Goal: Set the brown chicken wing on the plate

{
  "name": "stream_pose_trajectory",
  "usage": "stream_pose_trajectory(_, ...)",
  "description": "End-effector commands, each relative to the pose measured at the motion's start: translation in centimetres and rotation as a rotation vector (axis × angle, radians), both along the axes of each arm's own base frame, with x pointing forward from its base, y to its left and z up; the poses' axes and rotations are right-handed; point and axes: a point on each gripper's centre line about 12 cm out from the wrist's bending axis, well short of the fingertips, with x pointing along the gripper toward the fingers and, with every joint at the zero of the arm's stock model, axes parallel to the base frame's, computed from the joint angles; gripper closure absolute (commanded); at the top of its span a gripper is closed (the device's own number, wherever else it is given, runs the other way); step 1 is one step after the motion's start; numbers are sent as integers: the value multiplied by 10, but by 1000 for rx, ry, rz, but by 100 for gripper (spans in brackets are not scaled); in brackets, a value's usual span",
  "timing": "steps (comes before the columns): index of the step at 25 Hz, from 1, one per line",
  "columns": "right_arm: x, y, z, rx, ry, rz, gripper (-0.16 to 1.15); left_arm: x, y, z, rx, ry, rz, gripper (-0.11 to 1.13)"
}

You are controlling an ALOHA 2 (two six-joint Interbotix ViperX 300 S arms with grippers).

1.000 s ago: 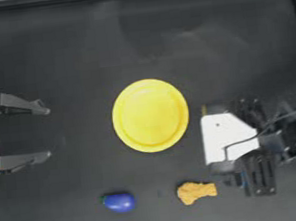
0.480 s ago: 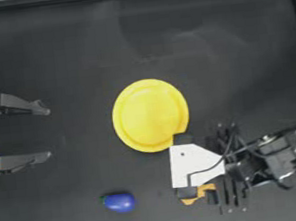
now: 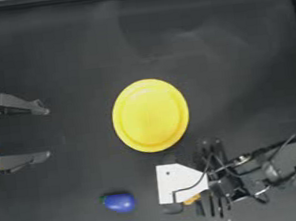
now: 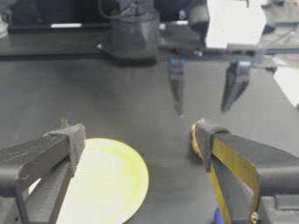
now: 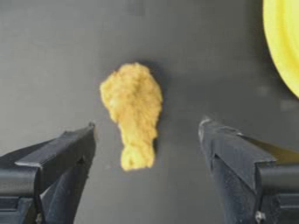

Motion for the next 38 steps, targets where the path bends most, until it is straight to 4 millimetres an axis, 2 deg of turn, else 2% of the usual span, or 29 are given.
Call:
stream_pose_trajectory(1,5,3,2,12,-23,2,-1,3,0,11,-1,-25,2,-1)
stream_pose_trajectory(14,7,5,-34,7,16,10,-1,3,0,10,-1,-22,2,-1)
stream_pose_trajectory(29,15,9,-46,26,-6,14,2,4,0,10,-1,-20,2,-1)
stream_pose_trajectory(32,15,10,-48,24,1,18,13,3,0,10,-1,-22,2,-1)
stream_pose_trajectory(36,15,11,-48,17,4,23,48,4,0,9,-2,-19,2,-1)
stream_pose_trajectory(38,15,11,-44,18,-5,28,57,4,0,9,-2,-19,0,-1)
